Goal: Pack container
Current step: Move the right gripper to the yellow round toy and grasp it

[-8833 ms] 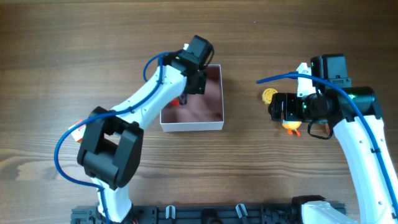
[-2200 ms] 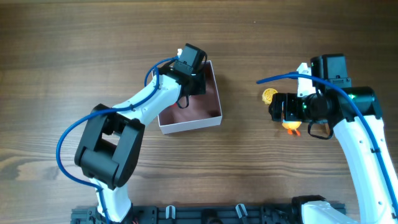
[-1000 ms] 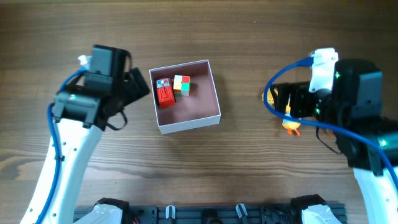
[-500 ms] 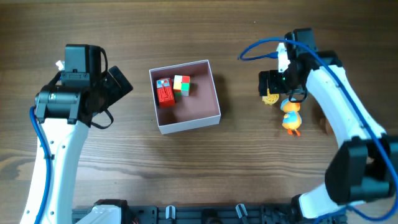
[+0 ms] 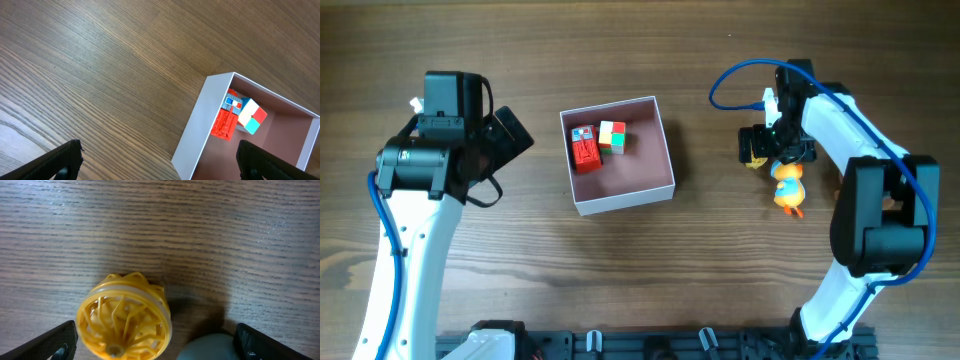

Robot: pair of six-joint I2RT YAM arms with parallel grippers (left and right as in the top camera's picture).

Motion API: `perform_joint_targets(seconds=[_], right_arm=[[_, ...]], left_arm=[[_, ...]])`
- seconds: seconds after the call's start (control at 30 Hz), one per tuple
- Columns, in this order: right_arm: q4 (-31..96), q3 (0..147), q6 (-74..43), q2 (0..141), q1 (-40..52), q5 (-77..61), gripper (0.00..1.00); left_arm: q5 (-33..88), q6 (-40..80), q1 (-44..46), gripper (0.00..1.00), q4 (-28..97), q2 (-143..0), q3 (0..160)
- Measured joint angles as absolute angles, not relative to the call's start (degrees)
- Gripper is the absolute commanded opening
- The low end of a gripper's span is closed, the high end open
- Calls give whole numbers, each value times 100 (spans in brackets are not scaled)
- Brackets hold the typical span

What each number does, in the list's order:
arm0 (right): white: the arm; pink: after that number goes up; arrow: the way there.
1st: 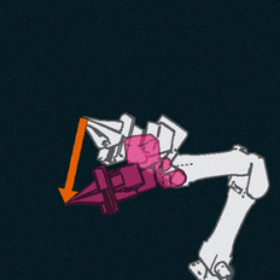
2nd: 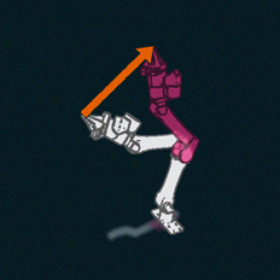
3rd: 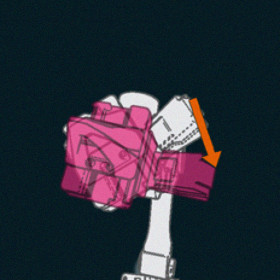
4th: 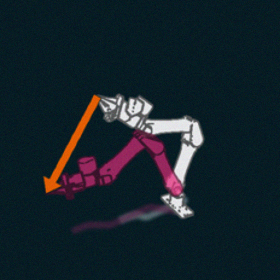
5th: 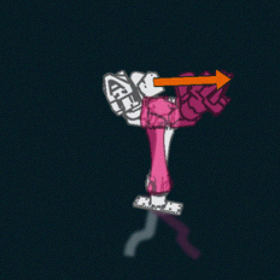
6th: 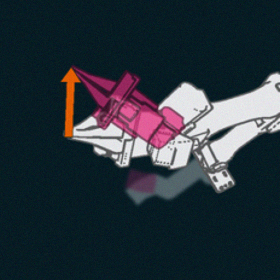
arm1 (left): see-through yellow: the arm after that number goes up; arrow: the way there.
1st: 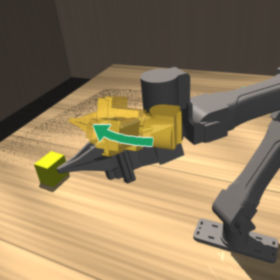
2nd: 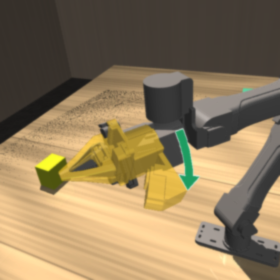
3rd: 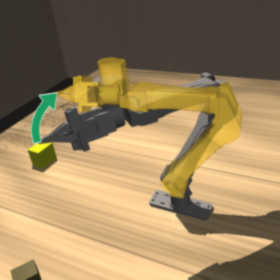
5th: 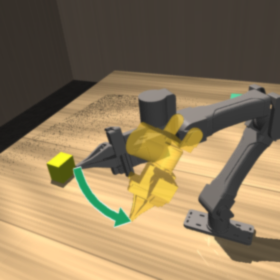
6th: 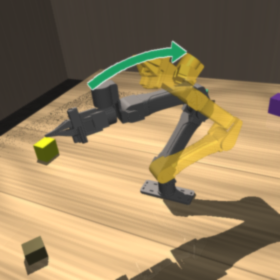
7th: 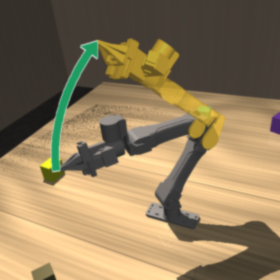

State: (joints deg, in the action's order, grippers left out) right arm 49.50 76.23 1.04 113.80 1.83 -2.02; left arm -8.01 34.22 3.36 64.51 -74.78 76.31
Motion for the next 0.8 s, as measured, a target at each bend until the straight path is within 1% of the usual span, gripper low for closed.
perform_joint_targets(seconds=[0.7, 0.8], right_arm=[[4853, 7623, 141, 11459, 183, -213, 100], [4851, 7634, 161, 11561, 183, -189, 96]], left_arm=[[-779, 3422, 336, 100, 6451, -7478, 7629], [-779, 3422, 336, 100, 6449, -7478, 7631]])
